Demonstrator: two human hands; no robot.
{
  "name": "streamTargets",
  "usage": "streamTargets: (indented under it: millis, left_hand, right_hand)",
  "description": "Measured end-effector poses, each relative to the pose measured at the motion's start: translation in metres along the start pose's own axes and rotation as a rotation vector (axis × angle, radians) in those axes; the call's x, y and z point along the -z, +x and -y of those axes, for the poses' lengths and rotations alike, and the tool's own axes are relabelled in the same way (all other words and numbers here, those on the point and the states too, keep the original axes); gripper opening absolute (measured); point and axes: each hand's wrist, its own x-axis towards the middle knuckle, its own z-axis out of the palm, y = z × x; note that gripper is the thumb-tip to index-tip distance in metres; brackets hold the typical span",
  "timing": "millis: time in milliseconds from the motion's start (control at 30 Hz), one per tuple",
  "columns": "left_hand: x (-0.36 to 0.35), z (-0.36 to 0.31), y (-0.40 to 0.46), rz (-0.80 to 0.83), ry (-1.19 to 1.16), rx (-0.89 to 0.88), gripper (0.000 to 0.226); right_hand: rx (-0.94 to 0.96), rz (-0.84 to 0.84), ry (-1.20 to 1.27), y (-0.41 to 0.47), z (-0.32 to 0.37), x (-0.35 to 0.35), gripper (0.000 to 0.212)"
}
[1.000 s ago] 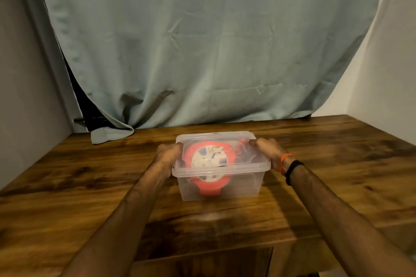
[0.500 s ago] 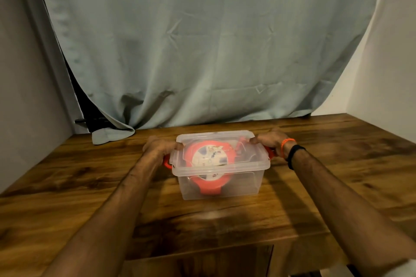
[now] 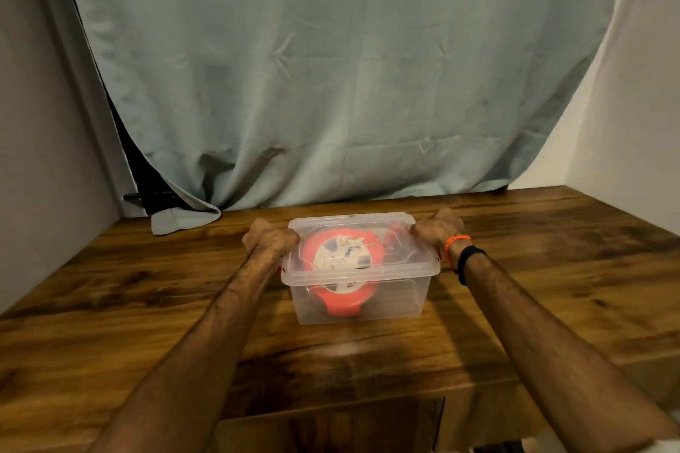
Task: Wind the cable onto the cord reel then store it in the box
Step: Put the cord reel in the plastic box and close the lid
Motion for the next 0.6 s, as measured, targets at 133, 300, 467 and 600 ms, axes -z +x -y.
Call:
streamTargets:
  millis: [133,300,467,600]
  left_hand:
    - [-0.002,-0.001,0.001,-0.018,0.011,0.001,0.038]
    - [-0.005,0.000,0.004,-0.081,0.051,-0.045,0.032]
    - [-0.011,0.002,0.004,-0.133,0.148,-0.179,0.026]
    - [-0.011,0.002,0.002,-0.130,0.213,-0.207,0.026]
  right_hand:
    - [0.045,-0.035,-0.160,0.001,0.010,-0.008,0.029]
    - [0.027,-0.030,-0.209,0.006,0.010,-0.011,0.036]
    - [0.015,-0.035,-0.231,0.010,0.008,-0.014,0.040]
    - [0.011,-0.020,-0.224,0.013,0.006,-0.013,0.043]
